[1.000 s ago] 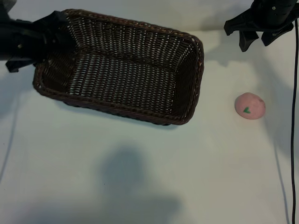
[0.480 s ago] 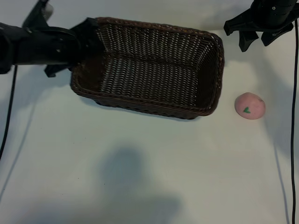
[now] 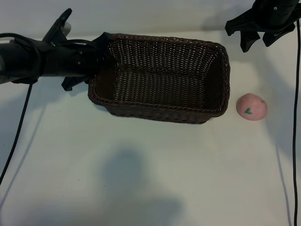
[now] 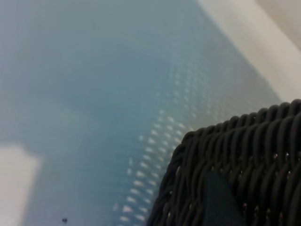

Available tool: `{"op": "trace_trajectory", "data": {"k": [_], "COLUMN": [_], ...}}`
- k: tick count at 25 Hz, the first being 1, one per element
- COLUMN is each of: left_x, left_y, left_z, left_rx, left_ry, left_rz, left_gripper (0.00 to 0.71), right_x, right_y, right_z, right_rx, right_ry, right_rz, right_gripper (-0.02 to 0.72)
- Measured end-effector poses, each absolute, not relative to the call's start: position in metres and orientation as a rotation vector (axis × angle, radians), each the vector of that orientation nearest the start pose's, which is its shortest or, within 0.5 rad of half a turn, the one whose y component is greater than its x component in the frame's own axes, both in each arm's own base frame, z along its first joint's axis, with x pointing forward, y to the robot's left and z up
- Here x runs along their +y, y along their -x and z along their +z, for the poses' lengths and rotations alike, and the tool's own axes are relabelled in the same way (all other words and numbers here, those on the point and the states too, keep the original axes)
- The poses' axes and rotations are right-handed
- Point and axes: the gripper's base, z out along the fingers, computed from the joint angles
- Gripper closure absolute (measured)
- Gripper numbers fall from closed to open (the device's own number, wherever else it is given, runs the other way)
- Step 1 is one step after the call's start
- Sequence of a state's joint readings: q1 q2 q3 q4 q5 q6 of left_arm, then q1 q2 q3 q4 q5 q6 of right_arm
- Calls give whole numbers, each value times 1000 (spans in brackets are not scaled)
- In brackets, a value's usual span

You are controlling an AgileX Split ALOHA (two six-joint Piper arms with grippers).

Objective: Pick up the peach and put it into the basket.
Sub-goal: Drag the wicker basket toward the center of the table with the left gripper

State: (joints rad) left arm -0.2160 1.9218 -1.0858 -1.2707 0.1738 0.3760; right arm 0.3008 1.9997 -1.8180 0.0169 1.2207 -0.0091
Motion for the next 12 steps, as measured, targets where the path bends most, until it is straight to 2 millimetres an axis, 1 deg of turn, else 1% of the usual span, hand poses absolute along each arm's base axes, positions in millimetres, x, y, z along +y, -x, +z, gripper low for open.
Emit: {"op": "trace_trajectory", "data": {"k": [5, 12], "left_x": [-98, -99], "left_y": [-378, -378], "left_z": [136, 135], "left_rx": [2403, 2410], "left_ry": [816, 796], "left_rz": [-689, -684], "left_gripper": [354, 354], "right_x": [128, 128], "right_y": [-408, -408], "right_z": [274, 274], "right_rx": [2856, 2856], "right_ry": [442, 442], "right_rz": [77, 78], "right_gripper": [198, 198]}}
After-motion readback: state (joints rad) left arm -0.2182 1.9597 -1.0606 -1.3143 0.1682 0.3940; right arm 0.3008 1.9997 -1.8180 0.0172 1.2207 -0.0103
